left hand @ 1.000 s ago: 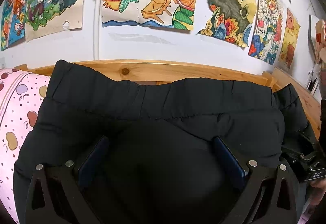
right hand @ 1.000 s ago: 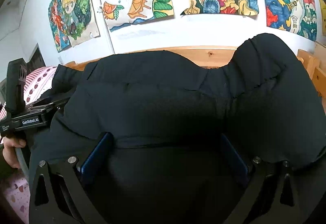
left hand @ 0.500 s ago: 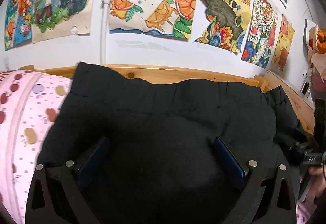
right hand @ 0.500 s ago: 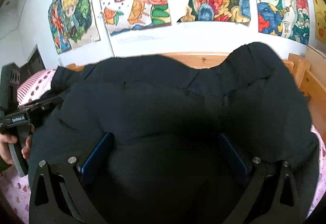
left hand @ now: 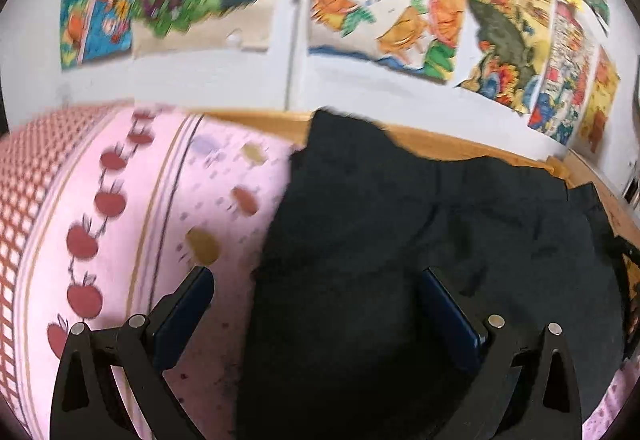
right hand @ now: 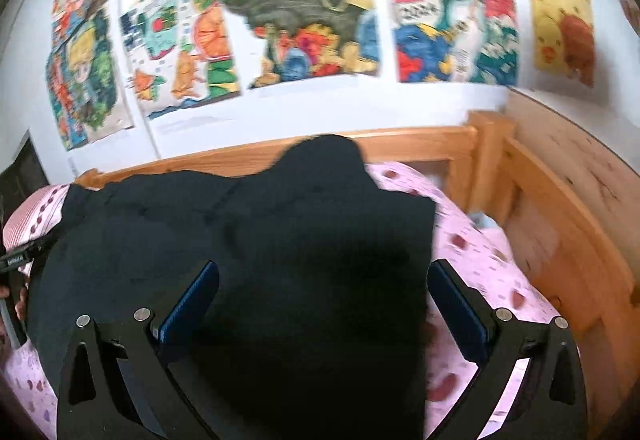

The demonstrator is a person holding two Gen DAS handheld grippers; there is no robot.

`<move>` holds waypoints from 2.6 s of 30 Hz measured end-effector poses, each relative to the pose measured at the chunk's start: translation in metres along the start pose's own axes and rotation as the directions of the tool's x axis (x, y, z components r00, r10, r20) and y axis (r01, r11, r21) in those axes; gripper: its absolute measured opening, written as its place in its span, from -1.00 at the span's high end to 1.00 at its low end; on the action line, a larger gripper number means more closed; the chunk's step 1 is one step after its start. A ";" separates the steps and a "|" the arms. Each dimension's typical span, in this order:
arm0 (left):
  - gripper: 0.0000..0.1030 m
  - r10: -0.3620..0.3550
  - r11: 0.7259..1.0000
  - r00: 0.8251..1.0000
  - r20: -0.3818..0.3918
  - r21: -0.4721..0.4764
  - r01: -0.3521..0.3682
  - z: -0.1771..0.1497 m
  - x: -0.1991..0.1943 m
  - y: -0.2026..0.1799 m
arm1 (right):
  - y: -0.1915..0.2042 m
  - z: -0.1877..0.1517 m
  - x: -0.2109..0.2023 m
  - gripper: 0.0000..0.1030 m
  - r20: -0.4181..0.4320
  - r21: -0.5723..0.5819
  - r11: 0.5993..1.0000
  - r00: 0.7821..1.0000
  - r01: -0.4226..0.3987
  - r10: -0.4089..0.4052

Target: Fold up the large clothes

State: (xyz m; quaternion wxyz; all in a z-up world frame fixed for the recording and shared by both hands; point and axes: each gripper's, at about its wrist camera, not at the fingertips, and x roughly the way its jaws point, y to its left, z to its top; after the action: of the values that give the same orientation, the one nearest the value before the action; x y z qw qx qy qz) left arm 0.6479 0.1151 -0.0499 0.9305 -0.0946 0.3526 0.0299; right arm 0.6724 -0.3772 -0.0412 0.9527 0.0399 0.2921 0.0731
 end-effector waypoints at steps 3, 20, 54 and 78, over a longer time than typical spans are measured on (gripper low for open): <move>-1.00 -0.056 0.997 0.998 -0.022 -0.050 0.055 -0.002 0.004 0.016 | -0.020 -0.003 0.004 -0.98 -0.024 0.061 0.998 1.000 0.012 -0.011; -1.00 -0.297 0.952 0.944 -0.147 0.032 0.305 -0.014 0.022 0.018 | -0.048 -0.034 0.047 -0.98 -0.184 0.192 0.952 0.944 -0.239 0.275; -0.65 -0.465 0.880 0.823 -0.326 -0.067 0.471 -0.031 0.043 -0.015 | 0.025 -0.035 0.069 -0.83 -0.333 0.145 0.911 0.848 -0.387 0.413; 0.37 -0.267 0.960 0.929 -0.257 0.014 0.280 -0.031 -0.029 -0.043 | 0.054 -0.036 0.015 0.50 -0.264 0.120 0.962 0.926 -0.247 0.271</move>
State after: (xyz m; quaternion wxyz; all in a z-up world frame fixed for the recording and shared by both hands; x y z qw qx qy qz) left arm 0.6113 0.0667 -0.0468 0.8751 -0.1223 0.4524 -0.1210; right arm 0.6587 -0.3206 -0.0729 0.8817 0.1078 0.4179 0.1906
